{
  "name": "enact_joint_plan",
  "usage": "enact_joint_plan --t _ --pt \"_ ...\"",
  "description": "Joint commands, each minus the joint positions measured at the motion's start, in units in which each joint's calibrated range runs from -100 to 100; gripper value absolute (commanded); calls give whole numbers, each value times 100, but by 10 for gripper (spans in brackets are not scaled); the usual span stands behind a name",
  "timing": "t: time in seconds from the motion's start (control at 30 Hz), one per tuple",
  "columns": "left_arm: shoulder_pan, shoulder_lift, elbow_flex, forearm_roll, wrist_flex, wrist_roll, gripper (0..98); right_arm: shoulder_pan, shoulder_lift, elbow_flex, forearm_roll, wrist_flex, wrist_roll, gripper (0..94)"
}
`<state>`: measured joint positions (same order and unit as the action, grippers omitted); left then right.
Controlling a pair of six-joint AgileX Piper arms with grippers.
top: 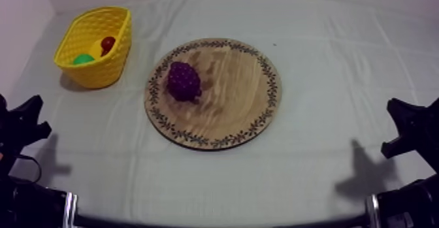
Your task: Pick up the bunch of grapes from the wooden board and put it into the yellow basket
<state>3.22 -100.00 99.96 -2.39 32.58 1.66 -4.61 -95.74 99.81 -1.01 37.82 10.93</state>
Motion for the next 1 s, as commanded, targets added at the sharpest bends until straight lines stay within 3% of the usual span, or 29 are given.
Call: enact_joint_plan --t 0.0,0.5,0.77,0.97 --pt "-43 0 -7 -8 16 -91 0 2 -1 -3 1 0 -1 4" --pt "-50 0 -10 -30 24 -251 0 2 -1 -3 1 0 -1 4" --pt "-41 5 -32 -149 40 -291 0 2 -1 -3 1 0 0 4" --pt "68 649 -628 -575 -19 3 0 2 -1 -3 1 0 1 4"
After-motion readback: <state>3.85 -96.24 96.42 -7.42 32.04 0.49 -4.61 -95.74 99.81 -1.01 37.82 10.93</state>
